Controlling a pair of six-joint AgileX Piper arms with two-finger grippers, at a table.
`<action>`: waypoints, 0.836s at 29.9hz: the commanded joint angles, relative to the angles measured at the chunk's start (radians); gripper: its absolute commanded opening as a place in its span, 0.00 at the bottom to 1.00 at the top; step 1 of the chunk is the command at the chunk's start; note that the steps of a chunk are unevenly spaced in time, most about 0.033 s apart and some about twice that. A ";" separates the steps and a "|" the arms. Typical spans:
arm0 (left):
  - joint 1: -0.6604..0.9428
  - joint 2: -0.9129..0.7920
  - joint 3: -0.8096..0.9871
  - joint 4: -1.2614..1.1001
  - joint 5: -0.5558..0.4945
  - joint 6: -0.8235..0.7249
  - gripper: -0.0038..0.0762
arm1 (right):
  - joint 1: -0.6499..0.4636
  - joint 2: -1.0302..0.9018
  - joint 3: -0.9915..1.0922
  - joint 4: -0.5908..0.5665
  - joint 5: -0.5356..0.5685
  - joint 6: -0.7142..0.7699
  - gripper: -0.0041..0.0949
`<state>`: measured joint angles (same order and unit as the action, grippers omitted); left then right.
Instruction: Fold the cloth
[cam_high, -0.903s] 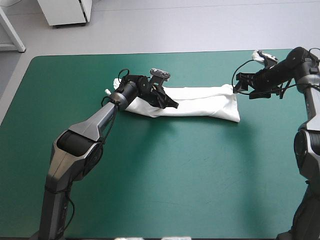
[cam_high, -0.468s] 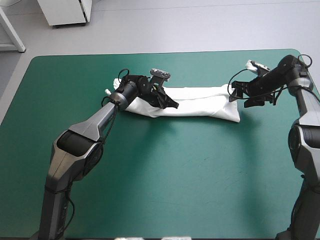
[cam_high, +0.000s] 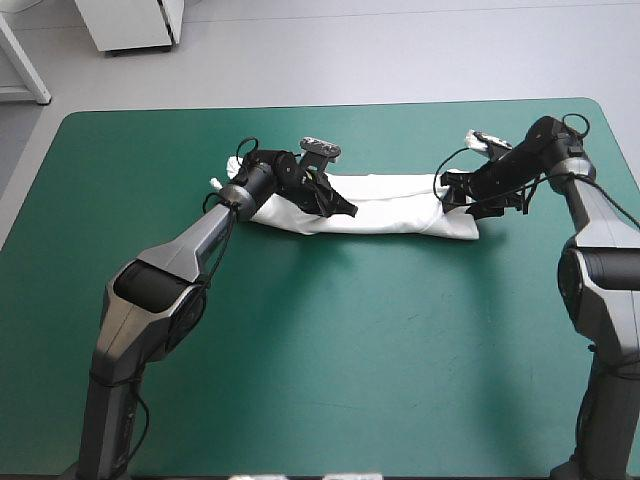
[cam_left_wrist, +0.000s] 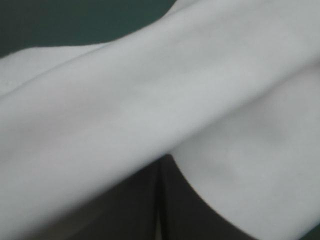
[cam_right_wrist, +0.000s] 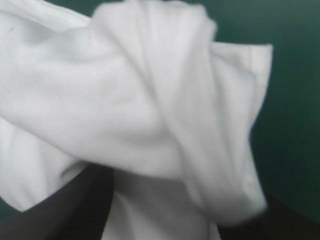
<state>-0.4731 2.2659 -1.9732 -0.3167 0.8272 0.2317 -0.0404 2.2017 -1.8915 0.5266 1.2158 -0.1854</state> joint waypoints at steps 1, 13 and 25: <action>-0.007 -0.050 -0.020 -0.033 0.020 -0.004 0.04 | 0.048 -0.015 -0.014 0.032 0.022 -0.001 0.49; -0.007 -0.050 -0.020 -0.031 0.022 0.000 0.04 | 0.077 -0.035 -0.059 -0.032 0.032 0.028 0.03; -0.007 -0.050 -0.020 -0.031 0.022 0.000 0.04 | 0.077 -0.179 -0.211 0.096 0.032 0.047 0.03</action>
<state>-0.4731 2.2659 -1.9732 -0.3185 0.8292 0.2362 0.0371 2.1134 -2.0592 0.5296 1.2318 -0.1352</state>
